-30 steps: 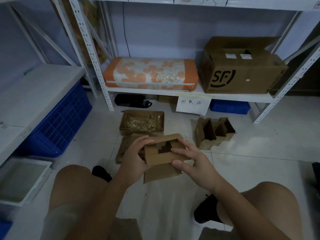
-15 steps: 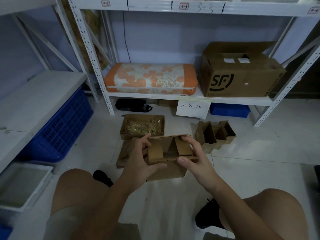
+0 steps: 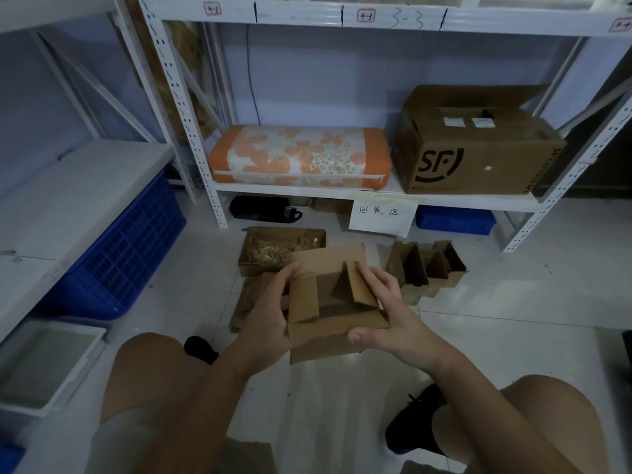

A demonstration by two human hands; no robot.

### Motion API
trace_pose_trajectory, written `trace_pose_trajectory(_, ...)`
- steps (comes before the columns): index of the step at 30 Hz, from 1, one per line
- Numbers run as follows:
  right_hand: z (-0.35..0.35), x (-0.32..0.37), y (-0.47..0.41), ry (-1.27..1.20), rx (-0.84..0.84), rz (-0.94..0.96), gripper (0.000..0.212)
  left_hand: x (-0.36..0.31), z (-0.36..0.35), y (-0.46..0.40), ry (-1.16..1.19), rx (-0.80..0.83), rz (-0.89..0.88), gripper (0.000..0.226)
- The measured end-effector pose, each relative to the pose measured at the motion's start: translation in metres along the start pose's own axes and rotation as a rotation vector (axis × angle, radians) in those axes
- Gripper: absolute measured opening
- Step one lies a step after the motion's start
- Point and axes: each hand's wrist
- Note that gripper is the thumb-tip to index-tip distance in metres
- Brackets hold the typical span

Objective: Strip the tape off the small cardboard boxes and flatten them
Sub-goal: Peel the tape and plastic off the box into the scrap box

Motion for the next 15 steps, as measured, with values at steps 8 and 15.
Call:
trace_pose_trajectory(8,0.007,-0.008,-0.003,0.039,-0.113,0.041,0.124,-0.017,0.008,0.000,0.212,0.040,0.012,0.103)
trace_pose_trajectory(15,-0.007,-0.016,-0.006,-0.064,-0.264,0.092,0.115,-0.023,0.006,0.001,0.328,-0.056,-0.044,0.105)
Point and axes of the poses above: each hand's wrist, its own y-axis away from the middle knuckle, its own z-axis out of the back of the hand, x = y × z, and after that the axes turned 14 degrees about x, right-handed
